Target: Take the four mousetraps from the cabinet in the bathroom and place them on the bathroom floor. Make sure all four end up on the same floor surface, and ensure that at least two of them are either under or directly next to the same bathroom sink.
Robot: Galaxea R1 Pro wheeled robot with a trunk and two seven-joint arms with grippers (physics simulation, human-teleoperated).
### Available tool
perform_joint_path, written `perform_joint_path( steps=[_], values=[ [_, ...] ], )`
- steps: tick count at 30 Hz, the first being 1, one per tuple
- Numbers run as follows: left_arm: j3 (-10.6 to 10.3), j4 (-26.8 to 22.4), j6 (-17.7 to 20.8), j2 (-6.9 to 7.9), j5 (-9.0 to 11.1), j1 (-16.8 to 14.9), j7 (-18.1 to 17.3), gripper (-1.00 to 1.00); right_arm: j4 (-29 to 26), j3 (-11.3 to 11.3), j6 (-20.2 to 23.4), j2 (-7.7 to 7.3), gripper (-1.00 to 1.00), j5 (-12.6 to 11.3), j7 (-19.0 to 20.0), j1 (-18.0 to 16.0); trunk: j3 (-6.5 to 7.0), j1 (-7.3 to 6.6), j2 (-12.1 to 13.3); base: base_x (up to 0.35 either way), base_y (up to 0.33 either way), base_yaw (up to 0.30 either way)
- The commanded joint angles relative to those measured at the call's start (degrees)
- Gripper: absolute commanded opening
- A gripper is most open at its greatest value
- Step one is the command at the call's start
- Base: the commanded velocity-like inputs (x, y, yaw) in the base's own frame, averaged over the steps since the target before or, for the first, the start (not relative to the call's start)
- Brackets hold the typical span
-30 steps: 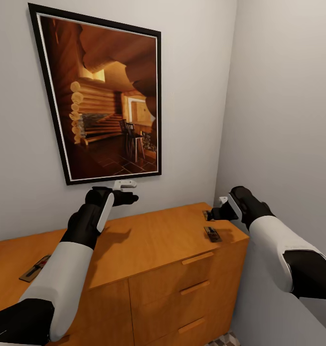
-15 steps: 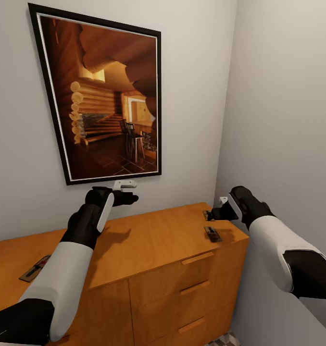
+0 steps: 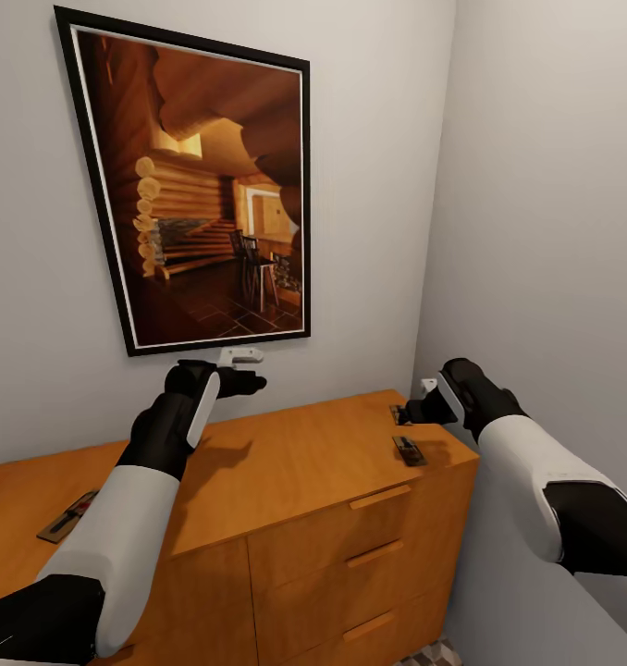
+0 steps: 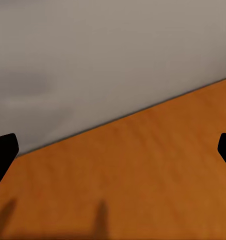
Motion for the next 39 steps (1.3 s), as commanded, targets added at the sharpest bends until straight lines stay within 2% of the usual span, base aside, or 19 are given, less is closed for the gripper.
perform_joint_path(
  steps=[1,39],
  values=[
    [0.0,0.0,0.2,0.00,0.2,0.0,0.0,1.00,-0.1,0.3,0.2,0.00,1.00,0.4,0.5,0.0,-0.07,0.00,0.0,0.000,0.000,0.000],
    [0.0,0.4,0.2,0.08,0.2,0.0,0.0,1.00,1.1,0.5,0.2,0.51,1.00,-0.2,0.0,0.0,-0.07,0.00,0.0,0.000,0.000,0.000]
  ],
)
